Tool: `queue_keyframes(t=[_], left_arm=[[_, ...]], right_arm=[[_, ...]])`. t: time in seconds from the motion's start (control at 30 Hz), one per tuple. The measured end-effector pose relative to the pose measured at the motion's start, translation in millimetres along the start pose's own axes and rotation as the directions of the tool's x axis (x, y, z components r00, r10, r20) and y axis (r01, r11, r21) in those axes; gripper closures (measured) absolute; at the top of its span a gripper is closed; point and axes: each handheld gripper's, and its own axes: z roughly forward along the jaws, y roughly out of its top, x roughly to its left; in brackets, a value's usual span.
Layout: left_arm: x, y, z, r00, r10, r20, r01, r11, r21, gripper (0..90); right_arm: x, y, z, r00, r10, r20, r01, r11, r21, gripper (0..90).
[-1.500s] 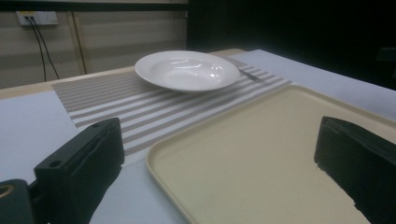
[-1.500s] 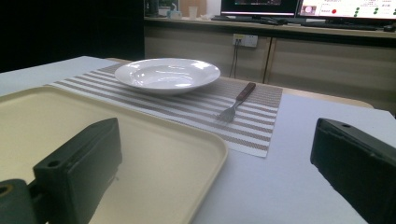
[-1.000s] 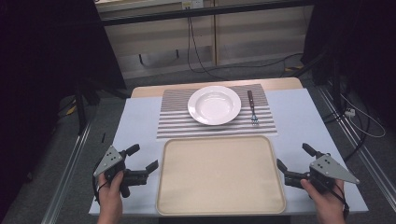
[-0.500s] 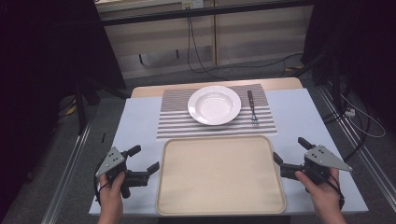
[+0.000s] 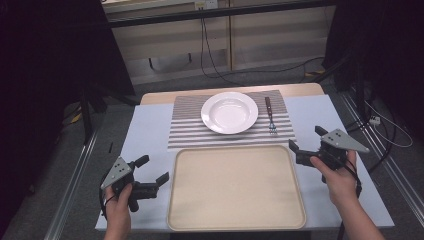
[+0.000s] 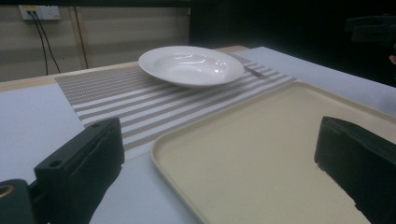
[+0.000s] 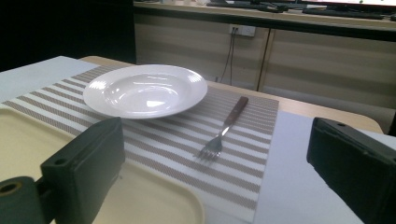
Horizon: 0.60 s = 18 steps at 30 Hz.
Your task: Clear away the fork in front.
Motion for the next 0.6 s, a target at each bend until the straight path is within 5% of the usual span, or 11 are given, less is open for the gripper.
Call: queue_keyframes(t=[0.17,0.47,0.6], left_arm=[[-0.3,0.3,-0.8,1.0000,0.002,0.000,-0.002,1.0000,-0.005,1.7],[-1.0,0.1,0.2,1.0000,0.003,0.005,-0.002,1.0000,-0.005,1.7],[-0.5,-0.2,0.4,1.0000,0.005,0.000,-0.005,1.0000,0.000,1.7]], right_arm=[[-0.9,5.9,18.1,0.9997,0.025,0.007,-0.025,1.000,0.014,4.6],[-1.5,17.8,61.7,0.9996,-0.019,0.020,0.017,0.995,0.097,6.1],[-4.9,22.1,79.9,0.9984,0.021,0.053,-0.027,0.993,0.118,5.5]])
